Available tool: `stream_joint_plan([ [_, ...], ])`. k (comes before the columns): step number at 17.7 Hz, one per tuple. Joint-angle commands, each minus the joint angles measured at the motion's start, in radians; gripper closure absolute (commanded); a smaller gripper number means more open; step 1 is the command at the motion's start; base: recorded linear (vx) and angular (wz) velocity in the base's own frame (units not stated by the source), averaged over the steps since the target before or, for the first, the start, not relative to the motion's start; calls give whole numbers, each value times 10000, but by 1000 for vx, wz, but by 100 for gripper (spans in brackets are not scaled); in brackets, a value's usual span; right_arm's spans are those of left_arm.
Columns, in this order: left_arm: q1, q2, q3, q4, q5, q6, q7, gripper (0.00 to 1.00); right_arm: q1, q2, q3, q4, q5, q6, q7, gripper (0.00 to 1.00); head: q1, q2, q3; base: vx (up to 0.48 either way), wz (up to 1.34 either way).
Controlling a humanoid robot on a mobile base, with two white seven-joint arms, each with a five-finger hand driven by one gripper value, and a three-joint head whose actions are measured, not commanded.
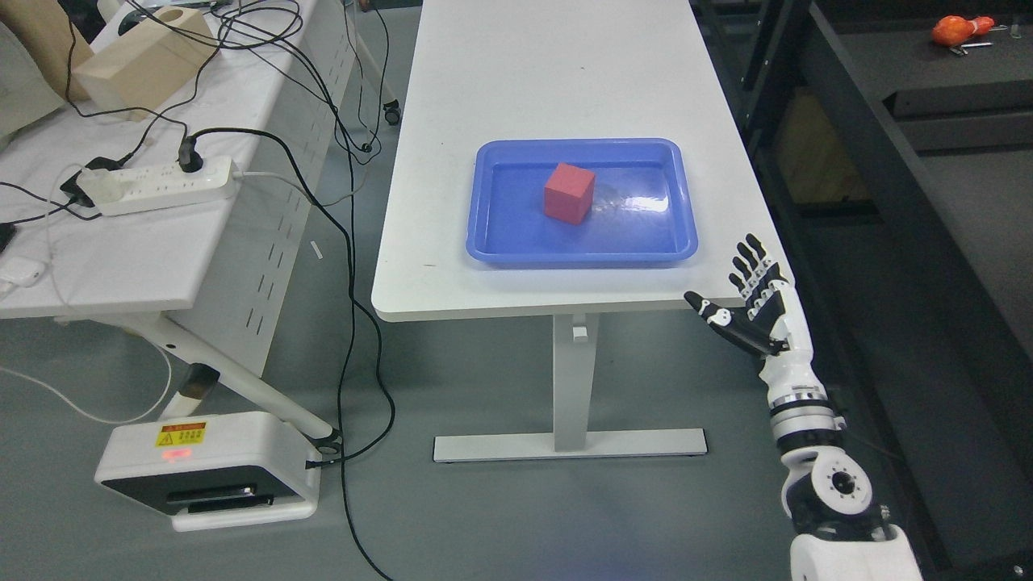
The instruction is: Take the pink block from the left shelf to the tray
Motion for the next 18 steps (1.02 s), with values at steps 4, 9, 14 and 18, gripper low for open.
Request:
stream_joint_plan([
  [4,201,173,0,-174,0,0,-1,0,-108,-175,-374,-2,-130,6,48,1,0,0,0,-91,-145],
  [9,201,173,0,-174,0,0,-1,0,-123,-175,-313,-2,-130,6,63,1,0,0,0,-70,97],
  [14,201,173,0,-174,0,0,-1,0,-108,-175,-313,-2,-115,6,63,1,0,0,0,-81,109],
  [18,201,173,0,-174,0,0,-1,0,-108,-175,-297,-2,-115,6,124,1,0,0,0,-90,106],
])
